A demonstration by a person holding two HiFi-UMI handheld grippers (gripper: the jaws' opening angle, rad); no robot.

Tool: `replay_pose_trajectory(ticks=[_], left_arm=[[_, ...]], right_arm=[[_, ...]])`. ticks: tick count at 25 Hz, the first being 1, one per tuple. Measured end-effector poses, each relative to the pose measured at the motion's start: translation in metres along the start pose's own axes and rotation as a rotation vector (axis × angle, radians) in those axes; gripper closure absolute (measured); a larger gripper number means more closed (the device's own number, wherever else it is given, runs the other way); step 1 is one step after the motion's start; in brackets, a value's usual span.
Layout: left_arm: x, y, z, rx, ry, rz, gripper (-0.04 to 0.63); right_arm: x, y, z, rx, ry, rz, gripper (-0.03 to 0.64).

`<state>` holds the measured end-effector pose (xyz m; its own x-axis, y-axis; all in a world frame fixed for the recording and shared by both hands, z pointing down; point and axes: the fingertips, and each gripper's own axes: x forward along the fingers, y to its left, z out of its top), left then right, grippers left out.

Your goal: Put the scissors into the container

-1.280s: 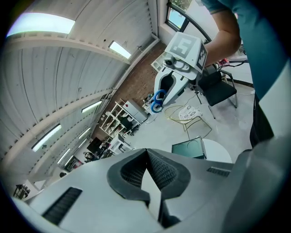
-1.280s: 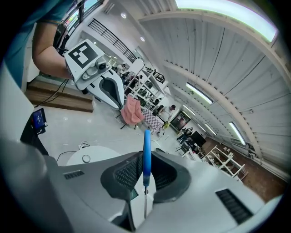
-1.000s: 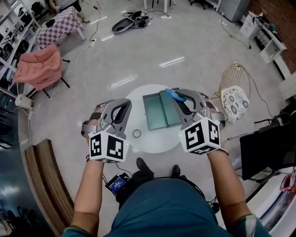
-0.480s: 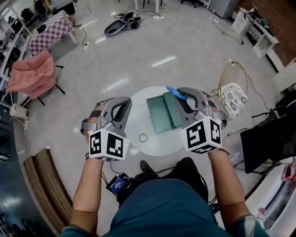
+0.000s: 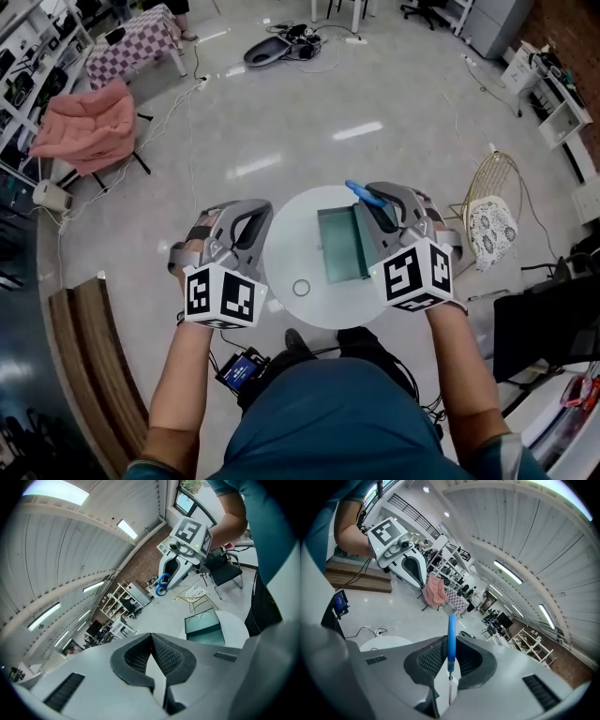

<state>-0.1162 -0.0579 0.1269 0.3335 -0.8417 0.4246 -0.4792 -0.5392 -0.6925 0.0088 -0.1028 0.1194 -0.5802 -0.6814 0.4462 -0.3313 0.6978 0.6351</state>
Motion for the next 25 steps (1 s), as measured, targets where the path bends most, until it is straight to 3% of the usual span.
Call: replay_pose_trajectory(ticks=[13, 25], left_arm=[[0.025, 0.02, -0.057, -0.065, 0.109, 0.024, 0.577], [0.081, 0.005, -0.102, -0.111, 0.159, -0.016, 0.577]], right_arm=[[0.084, 0.007, 0.007, -0.031, -0.055, 0.123, 0.548], [0.157, 0.017, -0.035, -0.028, -0.043, 0.194, 0.548]])
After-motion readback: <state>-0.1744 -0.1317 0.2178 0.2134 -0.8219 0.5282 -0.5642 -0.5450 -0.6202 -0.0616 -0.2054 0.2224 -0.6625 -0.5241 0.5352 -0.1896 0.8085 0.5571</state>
